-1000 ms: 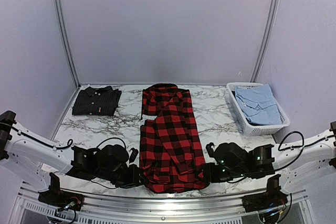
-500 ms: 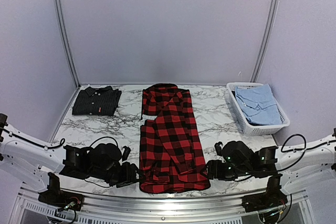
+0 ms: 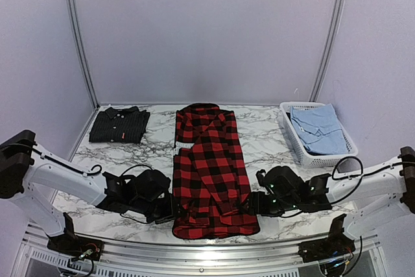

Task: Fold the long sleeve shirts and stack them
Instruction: Pick up the rectangle-folded shirt from the center of the board.

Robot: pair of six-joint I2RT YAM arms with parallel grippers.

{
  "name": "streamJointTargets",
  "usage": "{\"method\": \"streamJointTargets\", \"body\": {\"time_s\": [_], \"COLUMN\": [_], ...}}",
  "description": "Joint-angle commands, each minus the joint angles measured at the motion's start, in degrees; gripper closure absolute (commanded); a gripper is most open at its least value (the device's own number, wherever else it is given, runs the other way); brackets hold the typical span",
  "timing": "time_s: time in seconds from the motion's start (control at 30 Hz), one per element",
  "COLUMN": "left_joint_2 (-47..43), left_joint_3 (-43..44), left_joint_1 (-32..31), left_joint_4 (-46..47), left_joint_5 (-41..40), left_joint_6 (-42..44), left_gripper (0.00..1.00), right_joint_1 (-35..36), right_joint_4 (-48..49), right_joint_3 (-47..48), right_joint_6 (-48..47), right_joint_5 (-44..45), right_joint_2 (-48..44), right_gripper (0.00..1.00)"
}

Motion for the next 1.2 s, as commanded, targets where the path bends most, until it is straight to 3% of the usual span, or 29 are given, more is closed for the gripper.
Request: {"method": "streamJointTargets", "body": {"time_s": [0.0,0.2,0.33,0.57,1.07,1.17], "left_joint_2": [3.6,5.1,5.4,4.5,3.8,3.5], "left_joint_3": [2.0,2.7,4.0,2.9,3.7,4.1], "left_joint_1": [0.1,-0.1,-0.1,-0.1,-0.1,-0.1], "left_joint_4": [-5.7,-5.9,-5.7,-2.9,-2.0,-2.3], "left_joint_5": [0.4,0.6,1.6,2.7,3.6,3.7], "left_joint_6": [2.3,2.3,3.2,3.0,3.6,3.9], "left_gripper": [0.58,0.71,0.77,0.82,0.90,0.92], "right_joint_1": [-0.5,-0.5,-0.4,1.4,1.8,1.8], "right_joint_4": [1.2,0.2,0.9,0.6,0.1,-0.1], "right_joint_3": [2.1,2.4,2.5,3.3,6.8,7.6], "right_joint_6": [-1.7,-2.5,-2.3,-1.6,-2.1,-2.5], "right_joint_5": [-1.3,-2.0,-3.3,-3.6,-3.2,-3.8], "right_joint_2": [2.2,2.2,2.9,2.5,6.4,7.8], "right_gripper": [0.31,0.37,0.46,0.56,0.57,0.68]}}
